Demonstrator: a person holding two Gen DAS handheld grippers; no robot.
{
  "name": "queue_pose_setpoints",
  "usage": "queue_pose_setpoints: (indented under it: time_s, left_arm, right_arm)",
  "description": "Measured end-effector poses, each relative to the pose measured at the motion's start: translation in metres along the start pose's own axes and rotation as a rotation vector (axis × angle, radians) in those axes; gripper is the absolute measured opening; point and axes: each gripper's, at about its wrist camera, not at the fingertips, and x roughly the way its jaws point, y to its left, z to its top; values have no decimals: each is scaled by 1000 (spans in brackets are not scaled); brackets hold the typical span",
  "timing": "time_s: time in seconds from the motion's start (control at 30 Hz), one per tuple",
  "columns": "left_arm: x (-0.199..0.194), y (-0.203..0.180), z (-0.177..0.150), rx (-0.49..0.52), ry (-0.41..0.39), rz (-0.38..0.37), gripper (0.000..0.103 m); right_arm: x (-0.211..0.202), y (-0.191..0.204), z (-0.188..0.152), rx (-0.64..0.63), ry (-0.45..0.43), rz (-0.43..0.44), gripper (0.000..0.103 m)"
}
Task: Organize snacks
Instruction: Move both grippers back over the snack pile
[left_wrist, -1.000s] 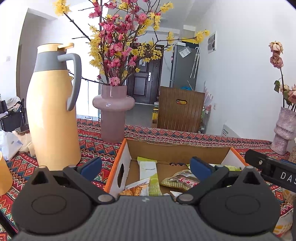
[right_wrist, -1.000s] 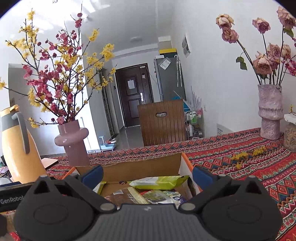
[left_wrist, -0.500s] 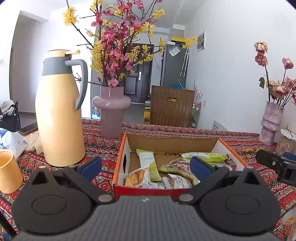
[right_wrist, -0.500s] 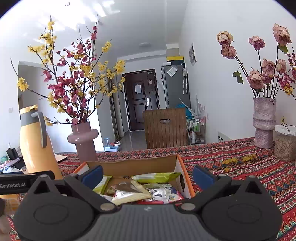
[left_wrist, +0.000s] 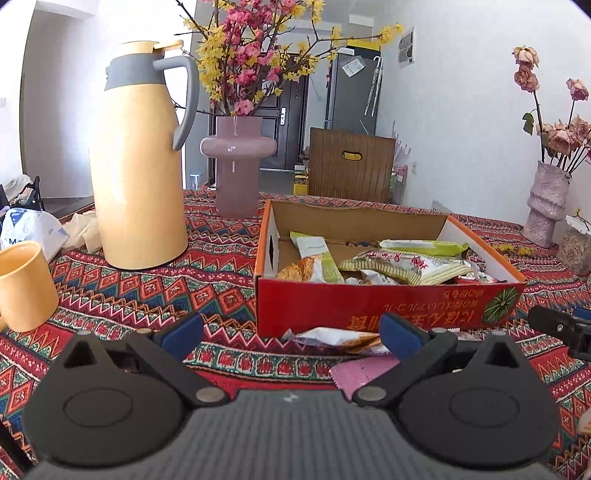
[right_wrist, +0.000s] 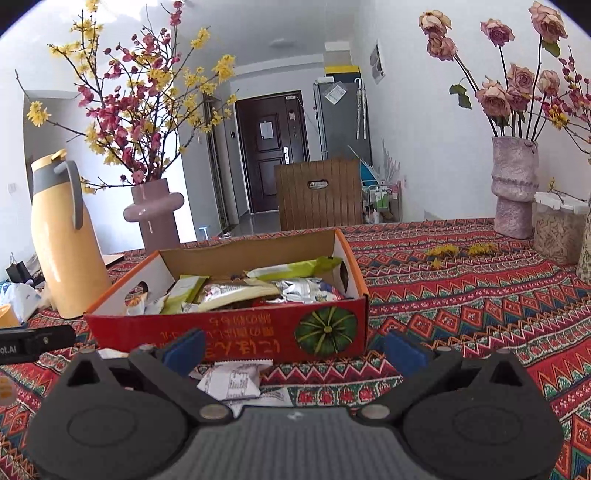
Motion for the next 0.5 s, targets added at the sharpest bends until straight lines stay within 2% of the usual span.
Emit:
queue_pose_setpoints:
  time_s: [0.23, 0.5]
  left_arm:
    - [15, 9, -18, -17, 17, 8, 103]
    - [19, 8, -24, -22, 17, 12, 103]
  right_arm:
    - [16, -8, -16, 30, 51, -10, 103]
    - [26, -6, -22, 19, 83, -15, 103]
